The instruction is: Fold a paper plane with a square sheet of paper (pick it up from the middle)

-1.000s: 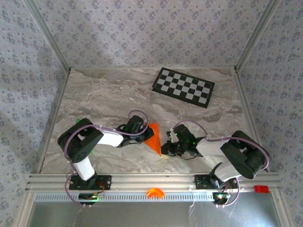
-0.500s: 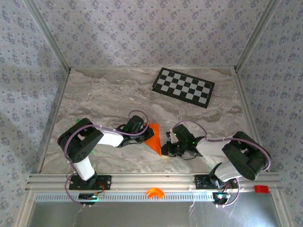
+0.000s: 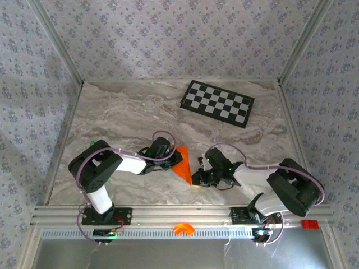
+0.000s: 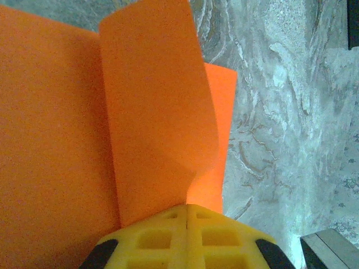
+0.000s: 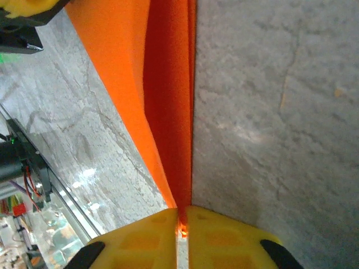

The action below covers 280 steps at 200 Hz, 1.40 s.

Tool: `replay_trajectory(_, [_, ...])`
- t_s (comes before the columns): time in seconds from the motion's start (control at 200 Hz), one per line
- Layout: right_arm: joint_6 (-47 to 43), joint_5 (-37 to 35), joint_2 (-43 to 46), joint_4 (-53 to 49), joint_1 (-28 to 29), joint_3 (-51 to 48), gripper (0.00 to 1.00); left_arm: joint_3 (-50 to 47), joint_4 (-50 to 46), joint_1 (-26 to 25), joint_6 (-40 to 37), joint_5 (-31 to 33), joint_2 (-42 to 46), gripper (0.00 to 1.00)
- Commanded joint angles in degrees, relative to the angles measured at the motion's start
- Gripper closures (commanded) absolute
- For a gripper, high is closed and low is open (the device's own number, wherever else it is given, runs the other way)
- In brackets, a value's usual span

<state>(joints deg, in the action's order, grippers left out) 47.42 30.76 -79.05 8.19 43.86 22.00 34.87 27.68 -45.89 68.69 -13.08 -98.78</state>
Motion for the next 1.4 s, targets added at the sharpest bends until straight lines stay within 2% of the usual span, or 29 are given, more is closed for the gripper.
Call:
replay_trajectory(0.0, [0.4, -1.84, 3.73, -5.81, -0.78, 1.31, 0.78, -2.08, -4.62, -0.31, 0.13, 1.11, -2.34, 0.95])
replay_trajectory(0.13, [-0.8, -3.46, 8.52, -8.21, -3.48, 2.96, 0.74, -1.92, -4.65, -0.36, 0.13, 1.15, -2.2, 0.95])
replay_trajectory(0.24, [-2.31, -0.69, 8.44, -6.97, -4.36, 5.49, 0.86, -2.09, -4.74, -0.38, 0.13, 1.19, -2.12, 0.95])
replay_trajectory(0.335, [-3.59, 2.35, 5.97, -6.9, -3.45, 8.51, 0.92, -2.19, -4.71, -0.35, 0.08, 1.23, -2.12, 0.95])
replay_trajectory(0.555, [-4.91, -0.18, -2.04, -9.08, 0.49, 14.42, 1.0, -2.09, -4.74, -0.34, 0.11, 1.32, -2.12, 0.95])
replay_trajectory(1.004, [-5.91, -2.36, -13.63, -8.98, 2.34, 20.28, 1.0, -1.97, -4.57, -0.39, 0.14, 1.23, -2.22, 0.95])
replay_trajectory(1.204, [-5.16, -2.7, -15.75, -7.65, 1.66, 18.4, 1.0, -2.09, -4.65, -0.35, 0.07, 1.25, -2.13, 0.95])
replay_trajectory(1.394, [-2.27, 0.15, -15.61, -1.09, 0.03, 14.11, 1.0, -2.18, -4.61, -0.34, 0.05, 1.26, -2.12, 0.95])
